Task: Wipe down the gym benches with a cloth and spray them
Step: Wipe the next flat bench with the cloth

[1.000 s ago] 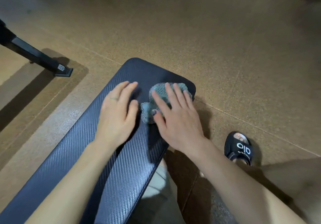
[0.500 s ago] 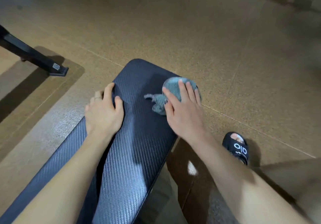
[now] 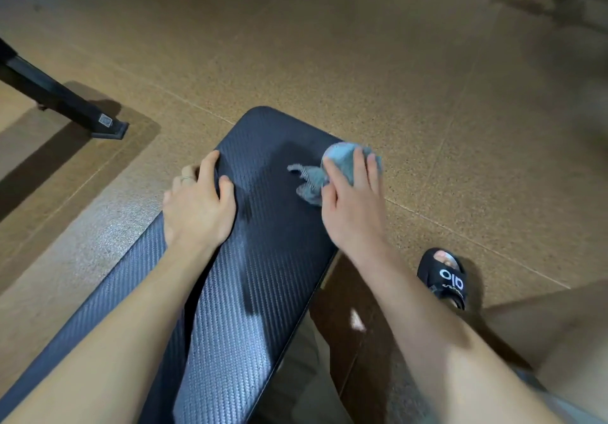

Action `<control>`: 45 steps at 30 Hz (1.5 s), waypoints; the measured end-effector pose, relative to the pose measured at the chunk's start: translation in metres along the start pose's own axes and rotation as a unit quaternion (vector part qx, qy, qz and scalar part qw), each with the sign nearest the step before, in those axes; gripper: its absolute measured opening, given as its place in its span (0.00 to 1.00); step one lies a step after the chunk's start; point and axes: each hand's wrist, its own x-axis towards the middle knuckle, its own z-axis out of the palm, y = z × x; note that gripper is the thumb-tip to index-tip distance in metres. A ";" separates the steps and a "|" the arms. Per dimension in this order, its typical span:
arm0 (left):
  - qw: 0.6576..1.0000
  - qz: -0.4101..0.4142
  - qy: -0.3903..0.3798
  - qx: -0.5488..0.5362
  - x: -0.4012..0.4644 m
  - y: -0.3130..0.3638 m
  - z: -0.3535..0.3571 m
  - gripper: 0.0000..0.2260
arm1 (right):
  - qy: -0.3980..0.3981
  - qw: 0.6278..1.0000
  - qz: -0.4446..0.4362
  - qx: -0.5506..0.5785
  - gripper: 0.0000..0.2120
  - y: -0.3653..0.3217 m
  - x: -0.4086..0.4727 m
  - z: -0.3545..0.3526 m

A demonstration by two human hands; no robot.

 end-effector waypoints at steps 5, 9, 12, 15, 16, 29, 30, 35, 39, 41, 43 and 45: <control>1.000 -0.005 -0.009 0.002 -0.002 0.004 -0.004 0.22 | 0.021 1.000 0.010 -0.006 0.25 -0.011 -0.014 0.005; 0.995 -0.005 -0.062 -0.081 0.014 -0.024 -0.018 0.19 | -0.031 0.995 -0.089 -0.044 0.28 -0.038 -0.113 0.013; 0.989 -0.102 -0.023 -0.103 0.019 -0.059 -0.024 0.17 | -0.071 0.980 -0.169 -0.073 0.27 -0.038 -0.073 0.007; 0.986 -0.133 -0.005 -0.103 0.013 -0.060 -0.021 0.16 | -0.055 0.980 -0.164 -0.098 0.25 -0.051 0.018 0.007; 0.987 -0.124 0.001 -0.105 0.012 -0.056 -0.021 0.16 | -0.053 0.983 -0.141 -0.106 0.25 -0.062 0.038 0.007; 0.986 -0.136 0.004 -0.091 0.016 -0.063 -0.016 0.15 | -0.068 0.962 -0.220 -0.145 0.28 -0.068 0.087 0.004; 0.987 -0.137 0.005 -0.088 0.016 -0.062 -0.016 0.15 | -0.064 0.969 -0.191 -0.140 0.27 -0.073 0.079 0.008; 0.984 -0.135 0.009 -0.118 0.020 -0.065 -0.015 0.16 | -0.121 0.909 -0.385 -0.107 0.25 -0.122 0.005 0.033; 0.979 -0.155 0.029 -0.129 0.021 -0.068 -0.012 0.15 | -0.151 0.906 -0.368 -0.144 0.22 -0.149 0.087 0.037; 0.979 -0.157 0.037 -0.124 0.020 -0.068 -0.011 0.15 | -0.133 0.915 -0.348 -0.153 0.20 -0.156 0.112 0.040; 0.980 -0.159 0.041 -0.113 0.019 -0.069 -0.010 0.15 | -0.099 0.933 -0.323 -0.127 0.19 -0.141 0.128 0.038; 0.982 -0.155 0.040 -0.104 0.019 -0.067 -0.011 0.15 | -0.068 0.953 -0.279 -0.093 0.19 -0.113 0.140 0.030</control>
